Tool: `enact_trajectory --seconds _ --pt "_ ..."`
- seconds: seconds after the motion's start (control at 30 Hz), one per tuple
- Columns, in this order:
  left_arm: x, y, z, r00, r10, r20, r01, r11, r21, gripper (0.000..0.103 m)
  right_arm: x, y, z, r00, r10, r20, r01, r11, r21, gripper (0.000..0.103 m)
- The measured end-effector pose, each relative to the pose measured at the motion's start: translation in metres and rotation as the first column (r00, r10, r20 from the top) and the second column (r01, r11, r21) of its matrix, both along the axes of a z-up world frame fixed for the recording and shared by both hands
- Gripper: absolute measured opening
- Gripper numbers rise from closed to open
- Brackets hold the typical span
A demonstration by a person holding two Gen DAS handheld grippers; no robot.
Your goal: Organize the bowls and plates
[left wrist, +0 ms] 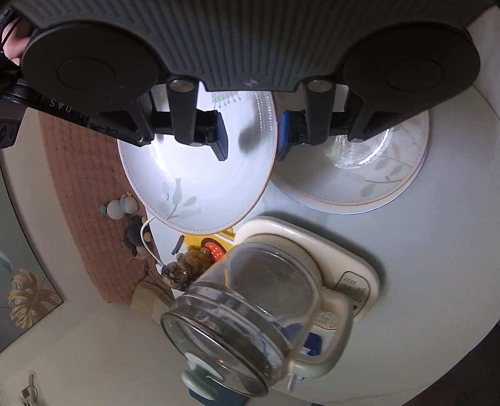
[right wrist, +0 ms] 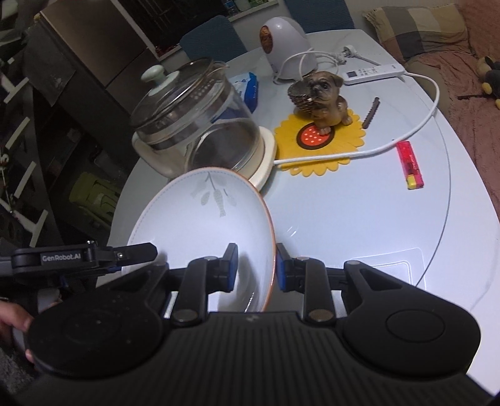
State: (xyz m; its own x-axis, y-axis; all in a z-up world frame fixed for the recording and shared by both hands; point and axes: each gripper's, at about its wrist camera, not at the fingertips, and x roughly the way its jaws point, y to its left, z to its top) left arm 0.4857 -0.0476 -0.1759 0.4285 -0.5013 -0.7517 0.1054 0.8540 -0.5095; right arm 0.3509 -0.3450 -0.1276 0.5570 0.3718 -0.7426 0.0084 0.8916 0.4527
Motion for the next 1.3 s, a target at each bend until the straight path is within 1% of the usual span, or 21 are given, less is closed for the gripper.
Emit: enact_trajectory --seconds 0.2,0.4,0.67,0.83,0.97,1.03,1.3 --pt "-0.018 0.037 -0.006 0.995 0.099 -0.017 -0.099 0.995 -0.009 0.036 0.012 0.033 -0.007 0.994 0.108 -0.013 -0.108 0.994 -0.002 0.028" --pt "-0.027 0.067 -0.025 0.983 0.179 -0.042 -0.179 0.984 -0.008 0.036 0.028 0.064 -0.021 0.98 0.198 -0.028 -0.199 0.98 -0.028 0.028" --pt "-0.03 0.09 -0.043 0.962 0.264 -0.069 -0.265 0.964 0.003 0.036 0.046 0.092 -0.043 0.95 0.306 -0.06 -0.309 0.95 -0.042 0.028" --pt "-0.026 0.095 -0.052 0.956 0.281 -0.085 -0.28 0.96 0.029 0.036 0.054 0.104 -0.053 0.943 0.328 -0.062 -0.331 0.942 -0.049 0.028" --pt "-0.023 0.093 -0.056 0.954 0.283 -0.098 -0.279 0.959 0.047 0.036 0.056 0.115 -0.056 0.936 0.349 -0.045 -0.352 0.93 -0.106 0.028" --pt "-0.023 0.093 -0.057 0.956 0.275 -0.099 -0.27 0.961 0.061 0.036 0.058 0.116 -0.058 0.935 0.351 -0.053 -0.355 0.928 -0.113 0.028" --pt "-0.017 0.089 -0.062 0.957 0.26 -0.129 -0.255 0.965 0.054 0.038 0.06 0.119 -0.063 0.934 0.35 -0.07 -0.357 0.922 -0.15 0.028"
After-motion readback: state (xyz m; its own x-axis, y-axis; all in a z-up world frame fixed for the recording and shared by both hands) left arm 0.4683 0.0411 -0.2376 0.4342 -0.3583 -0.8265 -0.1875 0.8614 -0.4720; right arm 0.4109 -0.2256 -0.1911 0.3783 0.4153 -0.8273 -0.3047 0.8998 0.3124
